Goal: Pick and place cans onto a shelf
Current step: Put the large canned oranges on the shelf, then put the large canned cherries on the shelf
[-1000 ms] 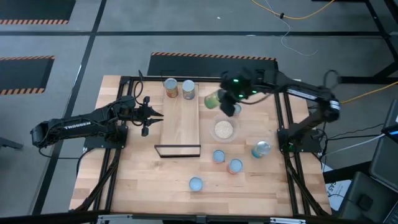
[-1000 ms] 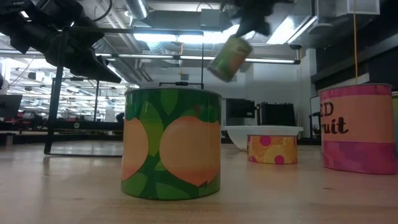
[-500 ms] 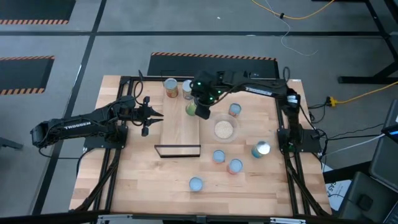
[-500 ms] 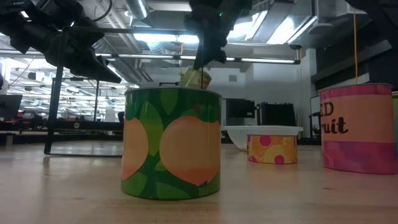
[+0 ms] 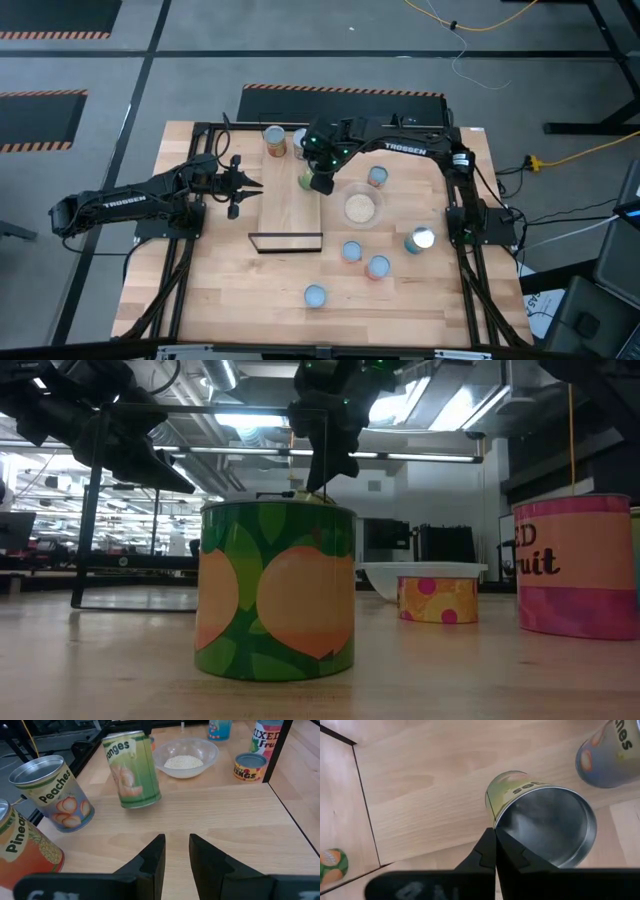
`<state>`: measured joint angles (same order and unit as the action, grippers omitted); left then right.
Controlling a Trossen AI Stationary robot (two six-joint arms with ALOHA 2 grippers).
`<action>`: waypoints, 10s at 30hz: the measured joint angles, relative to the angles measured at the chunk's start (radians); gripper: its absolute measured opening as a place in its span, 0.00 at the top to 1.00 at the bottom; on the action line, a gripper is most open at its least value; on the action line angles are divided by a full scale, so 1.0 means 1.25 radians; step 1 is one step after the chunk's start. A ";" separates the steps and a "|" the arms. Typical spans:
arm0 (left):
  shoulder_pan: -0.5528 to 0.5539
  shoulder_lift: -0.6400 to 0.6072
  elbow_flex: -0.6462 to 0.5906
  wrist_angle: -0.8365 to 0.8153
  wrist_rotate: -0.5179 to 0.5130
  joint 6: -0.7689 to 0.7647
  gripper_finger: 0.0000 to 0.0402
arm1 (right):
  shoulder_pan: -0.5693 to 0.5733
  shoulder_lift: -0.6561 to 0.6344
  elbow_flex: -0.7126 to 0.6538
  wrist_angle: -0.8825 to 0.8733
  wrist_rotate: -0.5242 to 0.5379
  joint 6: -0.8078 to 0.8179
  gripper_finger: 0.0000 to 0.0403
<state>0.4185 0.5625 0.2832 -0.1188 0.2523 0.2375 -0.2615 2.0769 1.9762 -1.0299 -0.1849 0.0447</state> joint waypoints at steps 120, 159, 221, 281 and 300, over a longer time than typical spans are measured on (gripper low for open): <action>-0.039 0.741 0.593 -0.165 -0.086 0.279 0.69 | 0.003 -0.809 -0.853 0.169 0.028 0.039 0.93; -0.039 0.541 0.591 -0.320 -0.275 0.030 1.00 | 0.003 -0.808 -0.853 0.169 0.028 0.040 0.93; -0.036 0.453 0.464 -0.265 -0.272 -0.122 0.82 | 0.003 -0.808 -0.853 0.169 0.028 0.045 0.93; -0.142 -0.006 0.081 -0.092 -0.269 -0.170 0.82 | 0.578 -0.794 -0.813 -0.154 0.070 0.513 0.65; -0.142 -0.006 0.081 -0.092 -0.269 -0.168 0.82 | 0.645 -0.631 -0.814 -0.164 0.168 0.513 0.65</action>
<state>0.2405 0.5549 0.3840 -0.2337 -0.0839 0.0273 0.5449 1.2888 0.9588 -1.2350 0.0254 0.6855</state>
